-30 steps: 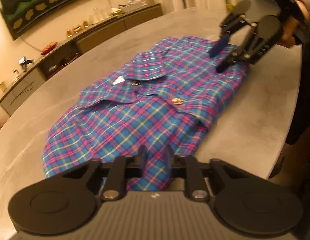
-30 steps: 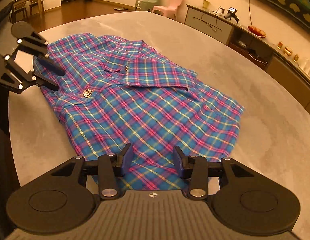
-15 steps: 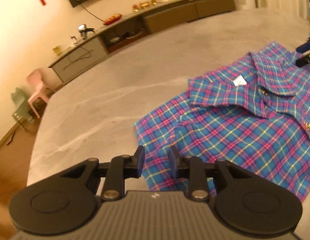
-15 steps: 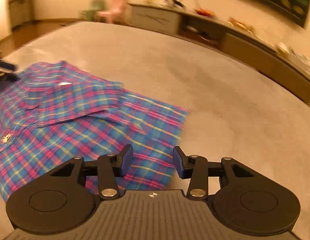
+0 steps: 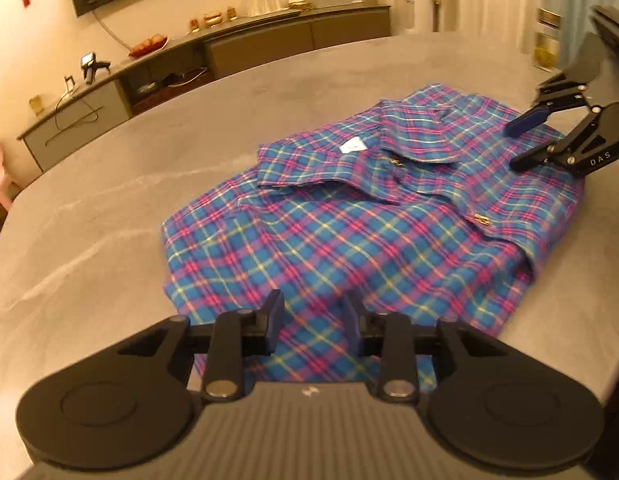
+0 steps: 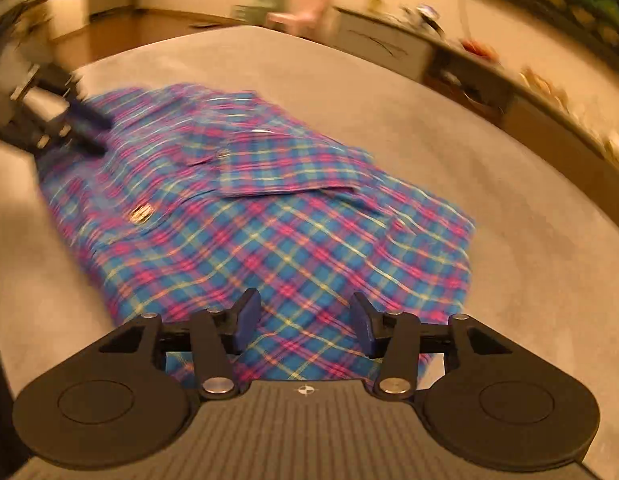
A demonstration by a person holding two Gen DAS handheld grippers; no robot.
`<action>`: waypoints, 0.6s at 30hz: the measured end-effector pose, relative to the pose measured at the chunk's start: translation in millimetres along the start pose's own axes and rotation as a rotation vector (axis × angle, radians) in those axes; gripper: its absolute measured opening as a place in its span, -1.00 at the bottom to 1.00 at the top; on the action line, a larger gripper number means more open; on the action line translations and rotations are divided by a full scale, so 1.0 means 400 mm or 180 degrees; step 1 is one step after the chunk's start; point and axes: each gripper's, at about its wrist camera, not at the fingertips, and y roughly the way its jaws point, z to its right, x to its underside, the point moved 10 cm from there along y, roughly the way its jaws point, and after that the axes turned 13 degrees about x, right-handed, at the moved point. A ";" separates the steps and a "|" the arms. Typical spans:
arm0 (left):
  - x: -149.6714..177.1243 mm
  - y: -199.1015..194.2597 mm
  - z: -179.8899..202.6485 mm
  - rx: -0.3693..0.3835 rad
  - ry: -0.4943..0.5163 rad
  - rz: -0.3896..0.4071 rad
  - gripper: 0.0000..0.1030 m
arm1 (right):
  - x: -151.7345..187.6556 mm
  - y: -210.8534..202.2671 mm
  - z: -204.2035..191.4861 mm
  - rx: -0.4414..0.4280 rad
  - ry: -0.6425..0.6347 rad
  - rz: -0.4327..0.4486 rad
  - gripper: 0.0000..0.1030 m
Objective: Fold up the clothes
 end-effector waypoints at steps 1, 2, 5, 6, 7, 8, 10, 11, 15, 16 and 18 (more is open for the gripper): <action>-0.031 0.031 -0.007 -0.0055 0.0106 0.0013 -0.36 | -0.009 0.026 0.036 0.0188 0.0024 -0.0014 -0.02; -0.062 0.061 -0.014 -0.0110 0.0213 0.0026 -0.36 | -0.019 0.051 0.070 0.0275 0.0075 -0.0040 -0.02; -0.152 0.142 -0.074 -0.0354 0.0129 0.0060 -0.32 | -0.052 0.122 0.166 0.0340 0.0354 -0.0113 -0.01; -0.180 0.161 -0.089 -0.0396 0.0062 0.0080 -0.34 | -0.059 0.138 0.189 0.0348 0.0445 -0.0129 0.05; -0.203 0.175 -0.095 -0.0421 0.0041 0.0125 -0.34 | -0.060 0.151 0.208 0.0449 0.0486 -0.0109 0.18; -0.215 0.180 -0.098 -0.0419 0.0031 0.0179 -0.34 | -0.058 0.163 0.232 0.0688 0.0476 -0.0044 0.19; -0.221 0.170 -0.098 -0.0341 -0.0041 0.0261 -0.35 | -0.053 0.172 0.279 0.1204 0.0436 0.0103 0.19; -0.214 0.152 -0.093 -0.0251 -0.0123 0.0278 -0.36 | -0.049 0.164 0.295 0.1332 0.0475 0.0133 0.17; -0.184 0.091 -0.065 -0.0057 -0.0248 0.0344 -0.36 | -0.088 0.069 0.229 0.0786 0.0918 0.0311 0.08; -0.168 0.099 -0.072 -0.0085 -0.0305 0.0267 -0.36 | -0.094 0.044 0.184 0.0443 0.0970 0.0317 0.08; -0.140 0.128 -0.094 -0.0160 -0.0391 0.0143 -0.36 | -0.072 0.039 0.088 -0.0045 0.0861 0.0137 0.05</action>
